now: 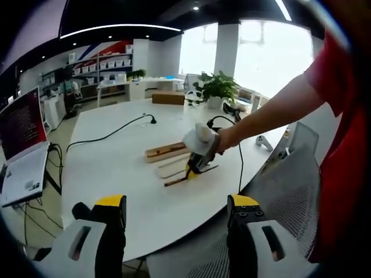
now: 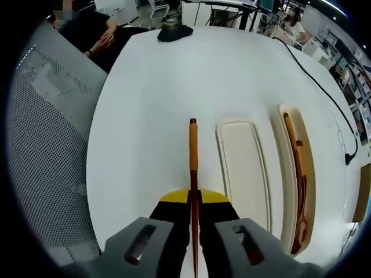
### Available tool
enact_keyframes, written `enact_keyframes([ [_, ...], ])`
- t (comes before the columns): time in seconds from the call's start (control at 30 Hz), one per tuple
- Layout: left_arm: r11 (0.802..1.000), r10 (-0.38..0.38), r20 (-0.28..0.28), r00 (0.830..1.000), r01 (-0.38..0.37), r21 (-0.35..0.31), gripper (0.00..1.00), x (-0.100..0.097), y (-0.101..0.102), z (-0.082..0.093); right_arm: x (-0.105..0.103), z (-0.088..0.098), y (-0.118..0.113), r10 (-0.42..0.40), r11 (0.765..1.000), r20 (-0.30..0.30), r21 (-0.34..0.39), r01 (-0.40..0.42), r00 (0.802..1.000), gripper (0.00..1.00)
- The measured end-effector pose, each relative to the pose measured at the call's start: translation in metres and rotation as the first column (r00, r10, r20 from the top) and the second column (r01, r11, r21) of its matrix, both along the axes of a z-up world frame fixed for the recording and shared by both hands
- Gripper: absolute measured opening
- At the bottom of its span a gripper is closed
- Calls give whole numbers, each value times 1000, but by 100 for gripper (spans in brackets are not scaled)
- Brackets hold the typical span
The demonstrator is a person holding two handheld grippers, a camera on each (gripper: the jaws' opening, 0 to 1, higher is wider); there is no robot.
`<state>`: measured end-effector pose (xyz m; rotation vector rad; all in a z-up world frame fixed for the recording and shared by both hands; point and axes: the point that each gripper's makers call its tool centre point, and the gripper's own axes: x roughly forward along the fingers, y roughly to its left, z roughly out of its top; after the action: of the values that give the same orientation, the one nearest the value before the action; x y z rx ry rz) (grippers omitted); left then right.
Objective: Arrange the utensils inside the cutlery case until each visible utensil rests in its matching compartment.
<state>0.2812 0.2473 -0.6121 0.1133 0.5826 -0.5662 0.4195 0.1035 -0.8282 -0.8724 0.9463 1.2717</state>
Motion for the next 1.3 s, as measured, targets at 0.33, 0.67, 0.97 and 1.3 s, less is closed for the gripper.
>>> enact_keyframes([
  [0.33, 1000, 3, -2, 1000, -3, 1, 72, -2, 1, -1, -4, 3, 3, -9, 999, -5, 37, 10, 1000, 0],
  [0.67, 1000, 7, -1, 1000, -7, -2, 72, -1, 3, -2, -1, 9, 5, -17, 999, -9, 40, 17, 1000, 0],
  [0.97, 1000, 6, -5, 1000, -6, -1, 72, -3, 3, -4, 6, 15, -2, -16, 1000, 5, 24, 15, 1000, 1],
  [1.3, 1000, 4, -5, 1000, -4, 0, 72, -3, 2, -4, 16, 22, -5, -33, 999, 11, 20, 33, 999, 0],
])
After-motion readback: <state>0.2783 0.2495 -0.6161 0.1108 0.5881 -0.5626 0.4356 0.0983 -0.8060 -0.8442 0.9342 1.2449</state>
